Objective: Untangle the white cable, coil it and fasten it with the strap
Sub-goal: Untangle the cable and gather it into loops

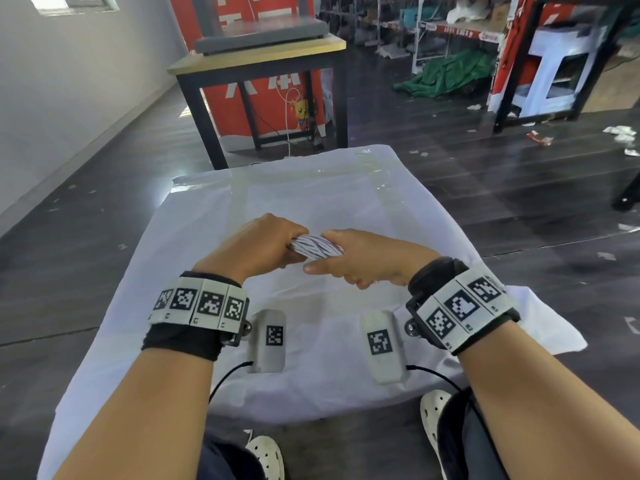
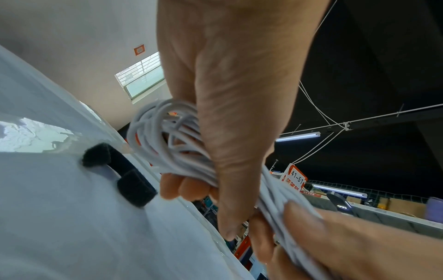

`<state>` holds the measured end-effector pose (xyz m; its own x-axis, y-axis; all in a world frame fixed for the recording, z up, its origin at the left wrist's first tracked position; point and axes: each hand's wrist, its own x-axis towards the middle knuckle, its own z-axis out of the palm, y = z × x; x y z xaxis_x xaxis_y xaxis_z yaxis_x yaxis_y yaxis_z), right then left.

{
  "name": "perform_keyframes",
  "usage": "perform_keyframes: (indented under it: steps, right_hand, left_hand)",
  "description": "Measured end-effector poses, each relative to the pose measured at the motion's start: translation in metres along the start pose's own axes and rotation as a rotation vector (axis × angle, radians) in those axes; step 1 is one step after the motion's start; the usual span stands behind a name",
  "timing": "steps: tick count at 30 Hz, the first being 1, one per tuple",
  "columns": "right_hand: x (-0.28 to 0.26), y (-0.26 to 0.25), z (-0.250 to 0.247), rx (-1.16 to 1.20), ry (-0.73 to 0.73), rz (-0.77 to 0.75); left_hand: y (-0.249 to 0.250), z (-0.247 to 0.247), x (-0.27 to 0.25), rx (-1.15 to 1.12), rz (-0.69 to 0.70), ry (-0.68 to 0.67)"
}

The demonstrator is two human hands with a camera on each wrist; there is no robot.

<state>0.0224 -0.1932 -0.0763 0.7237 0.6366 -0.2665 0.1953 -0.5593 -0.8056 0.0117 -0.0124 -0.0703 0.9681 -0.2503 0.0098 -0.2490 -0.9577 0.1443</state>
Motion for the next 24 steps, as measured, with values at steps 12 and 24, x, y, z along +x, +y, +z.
perform_keyframes:
  steps: [12,24]
  right_hand:
    - [0.000,0.002,-0.006,-0.435,0.168,-0.040]
    - [-0.002,-0.007,0.005,-0.455,0.120,-0.062]
  left_hand:
    - [0.019,0.003,0.009,0.057,-0.011,-0.062]
    - [0.009,0.005,0.008,0.074,0.002,-0.062]
